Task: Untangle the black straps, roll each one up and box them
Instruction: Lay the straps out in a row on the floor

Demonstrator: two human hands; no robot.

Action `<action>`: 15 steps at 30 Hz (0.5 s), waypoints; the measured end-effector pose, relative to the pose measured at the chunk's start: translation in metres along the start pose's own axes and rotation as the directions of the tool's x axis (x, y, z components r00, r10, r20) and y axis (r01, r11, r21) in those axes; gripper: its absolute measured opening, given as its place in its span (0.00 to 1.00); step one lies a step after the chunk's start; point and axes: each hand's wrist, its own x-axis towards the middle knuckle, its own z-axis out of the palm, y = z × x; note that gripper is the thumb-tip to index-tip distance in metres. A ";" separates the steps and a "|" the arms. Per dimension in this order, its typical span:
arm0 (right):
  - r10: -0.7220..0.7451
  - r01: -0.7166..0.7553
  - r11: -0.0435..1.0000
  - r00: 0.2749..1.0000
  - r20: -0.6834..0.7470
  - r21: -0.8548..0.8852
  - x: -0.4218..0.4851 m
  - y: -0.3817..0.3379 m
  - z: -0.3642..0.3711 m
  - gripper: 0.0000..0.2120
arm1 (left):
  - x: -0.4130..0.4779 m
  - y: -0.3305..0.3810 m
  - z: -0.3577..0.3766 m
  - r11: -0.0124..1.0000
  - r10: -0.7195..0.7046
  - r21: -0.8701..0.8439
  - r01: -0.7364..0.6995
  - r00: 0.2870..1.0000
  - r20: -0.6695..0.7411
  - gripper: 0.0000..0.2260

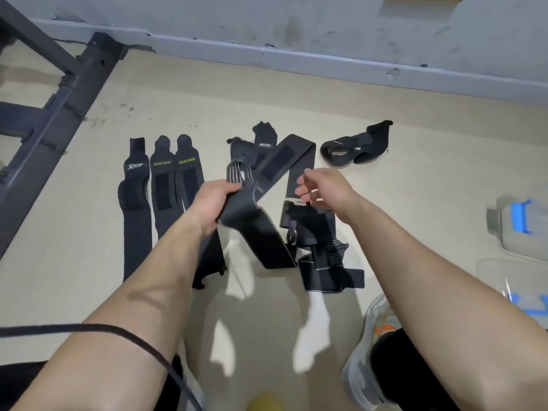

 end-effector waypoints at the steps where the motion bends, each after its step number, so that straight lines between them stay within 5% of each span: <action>1: 0.039 -0.040 0.999 0.995 -0.088 -0.014 0.009 0.016 -0.008 0.09 | 0.007 -0.012 -0.007 0.990 -0.015 0.139 0.019 1.000 -0.026 0.11; 6: 0.154 -0.236 0.923 0.950 -0.270 -0.303 0.045 0.100 -0.030 0.07 | 0.031 -0.080 -0.018 0.922 -0.141 0.360 0.146 0.989 -0.038 0.06; 9: 0.191 -0.284 0.837 0.953 -0.237 -0.468 0.057 0.126 -0.019 0.30 | 0.044 -0.111 -0.006 0.906 -0.147 0.398 0.143 0.989 -0.022 0.04; 12: 0.286 -0.344 0.839 0.938 -0.197 -0.421 0.069 0.135 -0.001 0.45 | 0.055 -0.127 0.013 0.894 -0.160 0.430 0.127 0.986 0.040 0.02; 15: 0.209 -0.316 0.850 0.937 -0.282 -0.422 0.082 0.146 0.004 0.39 | 0.066 -0.137 0.031 0.873 -0.146 0.474 0.119 0.989 0.021 0.02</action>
